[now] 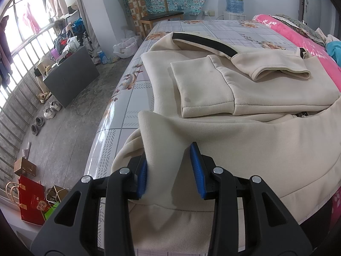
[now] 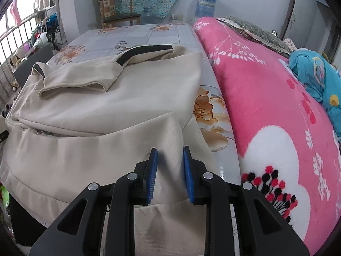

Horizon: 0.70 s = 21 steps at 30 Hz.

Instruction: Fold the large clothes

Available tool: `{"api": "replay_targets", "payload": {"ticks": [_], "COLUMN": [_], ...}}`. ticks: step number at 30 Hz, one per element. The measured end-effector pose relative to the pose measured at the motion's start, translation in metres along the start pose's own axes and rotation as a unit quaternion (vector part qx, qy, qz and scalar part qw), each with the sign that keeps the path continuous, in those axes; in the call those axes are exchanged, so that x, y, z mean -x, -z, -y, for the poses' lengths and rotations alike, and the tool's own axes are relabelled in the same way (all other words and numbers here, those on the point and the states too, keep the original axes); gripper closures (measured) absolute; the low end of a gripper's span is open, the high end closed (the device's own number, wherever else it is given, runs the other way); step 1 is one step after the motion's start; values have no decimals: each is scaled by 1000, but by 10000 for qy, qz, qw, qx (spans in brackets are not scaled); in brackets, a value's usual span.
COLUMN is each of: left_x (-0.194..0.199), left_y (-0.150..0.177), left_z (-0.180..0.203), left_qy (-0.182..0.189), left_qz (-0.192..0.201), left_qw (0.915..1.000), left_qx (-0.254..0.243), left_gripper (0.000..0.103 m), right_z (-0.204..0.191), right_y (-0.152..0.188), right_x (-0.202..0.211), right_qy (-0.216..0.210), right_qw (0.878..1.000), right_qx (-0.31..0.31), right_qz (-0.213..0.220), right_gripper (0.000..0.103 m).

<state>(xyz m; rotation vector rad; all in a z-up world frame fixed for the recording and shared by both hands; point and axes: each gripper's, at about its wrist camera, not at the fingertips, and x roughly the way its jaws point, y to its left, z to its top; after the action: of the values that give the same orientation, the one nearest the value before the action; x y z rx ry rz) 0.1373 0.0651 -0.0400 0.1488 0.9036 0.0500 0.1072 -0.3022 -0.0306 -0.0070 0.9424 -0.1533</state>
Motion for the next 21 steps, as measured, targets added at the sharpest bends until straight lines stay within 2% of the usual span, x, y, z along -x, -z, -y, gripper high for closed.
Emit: {"api": "replay_targets", "payload": {"ticks": [13,21], "left_x": [3,3], "left_y": [0,2], "left_z": [-1,-4], "left_qy": [-2,77], "left_qz": [59,140], "left_qw": [10000,9999], "left_qx": [-11,-17], "left_gripper": [67,66], "right_z": [-5,-14], "right_y": [4,7], "right_x": [6,4], "right_qy": [98,371], "right_qw": [9999,9992], "right_qx": [23,22], "right_qz": [87,173], "right_gripper": [78,72]}}
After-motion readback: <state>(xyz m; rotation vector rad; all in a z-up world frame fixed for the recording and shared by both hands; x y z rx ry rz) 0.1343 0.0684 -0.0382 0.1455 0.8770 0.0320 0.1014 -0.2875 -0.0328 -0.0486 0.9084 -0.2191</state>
